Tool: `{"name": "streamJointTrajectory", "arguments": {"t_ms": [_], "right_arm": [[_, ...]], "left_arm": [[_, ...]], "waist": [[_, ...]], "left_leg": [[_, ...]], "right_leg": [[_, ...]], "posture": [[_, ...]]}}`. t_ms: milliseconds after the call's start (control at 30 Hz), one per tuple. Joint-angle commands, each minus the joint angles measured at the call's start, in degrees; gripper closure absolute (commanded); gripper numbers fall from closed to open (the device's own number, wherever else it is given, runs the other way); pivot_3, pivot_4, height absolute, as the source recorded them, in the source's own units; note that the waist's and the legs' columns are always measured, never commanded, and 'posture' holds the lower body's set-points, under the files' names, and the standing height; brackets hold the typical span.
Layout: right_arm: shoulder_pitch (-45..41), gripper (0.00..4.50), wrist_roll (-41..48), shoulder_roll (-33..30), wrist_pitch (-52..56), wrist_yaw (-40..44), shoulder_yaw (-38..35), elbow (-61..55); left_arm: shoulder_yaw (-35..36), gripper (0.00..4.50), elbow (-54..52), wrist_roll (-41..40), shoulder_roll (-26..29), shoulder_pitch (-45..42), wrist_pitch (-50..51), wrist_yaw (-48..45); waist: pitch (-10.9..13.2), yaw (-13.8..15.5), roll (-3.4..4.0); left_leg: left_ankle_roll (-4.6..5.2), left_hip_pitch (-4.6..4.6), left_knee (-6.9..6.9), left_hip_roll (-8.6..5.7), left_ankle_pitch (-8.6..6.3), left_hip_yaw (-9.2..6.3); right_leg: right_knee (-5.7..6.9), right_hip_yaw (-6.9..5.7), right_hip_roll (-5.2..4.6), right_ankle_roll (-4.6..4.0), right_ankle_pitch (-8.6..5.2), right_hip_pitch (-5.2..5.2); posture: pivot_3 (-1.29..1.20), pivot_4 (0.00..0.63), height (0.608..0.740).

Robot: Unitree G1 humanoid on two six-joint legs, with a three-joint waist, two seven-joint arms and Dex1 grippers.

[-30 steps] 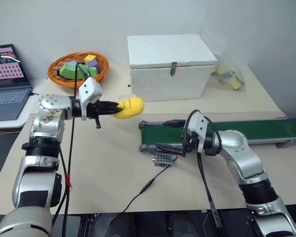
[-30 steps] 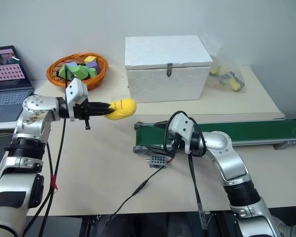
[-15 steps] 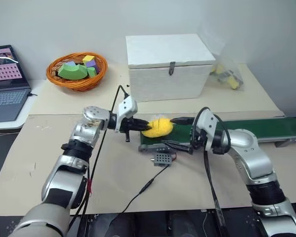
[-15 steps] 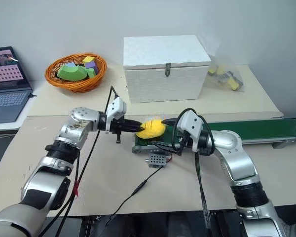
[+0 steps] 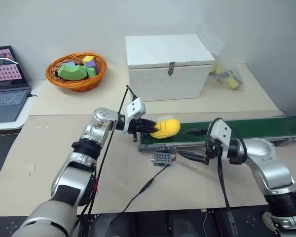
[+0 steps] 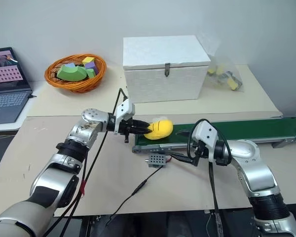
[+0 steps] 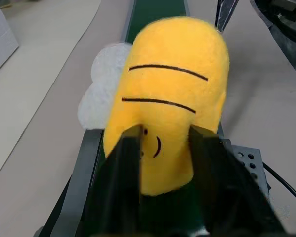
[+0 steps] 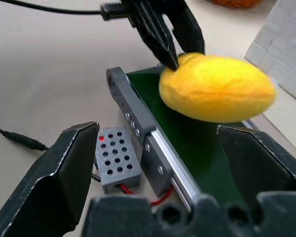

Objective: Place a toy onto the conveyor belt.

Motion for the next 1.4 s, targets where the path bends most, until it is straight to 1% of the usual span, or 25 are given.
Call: {"name": "streamJointTrajectory", "arguments": {"t_ms": [33,67,233,333,567,800,933,1067,1167,1400], "right_arm": [[-0.4,0.00,1.9,0.2,0.8,-0.5,-1.3,-2.2],[-0.4,0.00,2.0,0.1,0.9,-0.5,-1.3,-2.1],[-0.6,0.00,2.1,-0.2,0.9,-0.5,-1.4,-1.3],[-0.8,0.00,2.2,-0.2,0.9,-0.5,-1.3,-1.0],[-1.3,0.00,2.0,-0.2,0.4,-0.5,-1.0,-0.2],[-1.8,0.00,1.8,-0.3,0.1,-0.2,-1.0,0.5],[-2.4,0.00,1.6,-0.3,-0.2,0.0,-0.7,1.3],[-3.1,0.00,1.4,-0.2,-0.5,0.4,-0.3,2.2],[-3.5,0.00,1.6,0.0,-0.6,0.7,0.0,2.5],[-3.5,0.00,2.4,0.2,0.1,1.7,-0.1,2.0]], "left_arm": [[0.7,1.36,-0.5,0.3,-0.1,-2.3,-2.0,0.7],[1.1,0.99,-0.7,-0.2,0.0,-2.6,-1.5,0.6],[2.7,0.99,-1.6,-1.2,1.2,-3.6,-1.0,0.6],[3.7,0.99,-4.9,-2.0,2.6,-2.9,-0.3,0.9],[6.9,0.99,-19.5,-5.6,7.0,3.6,6.1,2.9],[11.7,0.99,-32.4,-10.7,12.6,10.8,14.2,5.5],[13.4,0.99,-38.1,-14.7,15.5,14.3,19.3,4.9],[14.1,0.99,-42.6,-19.3,18.9,17.4,23.9,2.2],[14.4,0.99,-43.8,-21.1,19.9,18.1,25.8,2.6],[13.7,0.99,-43.5,-22.2,21.2,18.8,26.1,2.6]], "waist": [[0.0,0.1,0.00],[0.0,0.1,0.00],[0.0,0.1,0.00],[0.0,0.0,0.00],[0.0,0.0,0.01],[0.0,-0.1,0.01],[0.0,0.1,0.01],[0.0,0.1,0.02],[0.0,0.2,0.02],[0.0,0.0,0.02]], "left_leg": [[0.01,-0.01,0.01,-0.01,-0.01,0.00],[0.02,-0.01,0.02,-0.01,-0.01,0.00],[0.03,-0.03,0.04,-0.01,-0.01,0.00],[0.03,-0.03,0.04,-0.01,-0.02,0.00],[0.02,0.00,0.04,0.03,-0.02,0.00],[0.02,0.01,0.05,0.05,-0.01,0.00],[0.01,0.03,0.04,0.06,-0.01,-0.01],[0.01,0.03,0.05,0.05,-0.01,-0.02],[0.01,0.02,0.05,0.05,-0.01,-0.02],[0.01,0.05,0.04,0.05,-0.01,-0.01]], "right_leg": [[-0.01,0.00,0.00,0.01,0.00,0.00],[-0.01,0.00,-0.01,0.01,0.01,0.01],[-0.02,0.00,-0.01,0.02,0.01,0.00],[-0.01,0.00,-0.01,0.02,0.01,0.00],[0.00,0.05,0.00,0.02,0.01,-0.01],[0.01,0.07,0.00,0.02,0.01,-0.03],[0.00,0.08,-0.01,0.02,0.01,-0.01],[0.00,0.07,0.00,0.02,0.01,0.00],[-0.02,0.07,-0.01,0.02,0.01,0.00],[-0.01,0.08,0.00,0.02,0.01,0.00]], "posture": [[0.00,0.150,0.740],[0.00,0.150,0.740],[0.00,0.150,0.740],[0.00,0.150,0.740],[0.00,0.150,0.740],[0.00,0.150,0.740],[0.00,0.150,0.740],[0.00,0.150,0.740],[0.00,0.150,0.740],[0.00,0.150,0.740]]}}
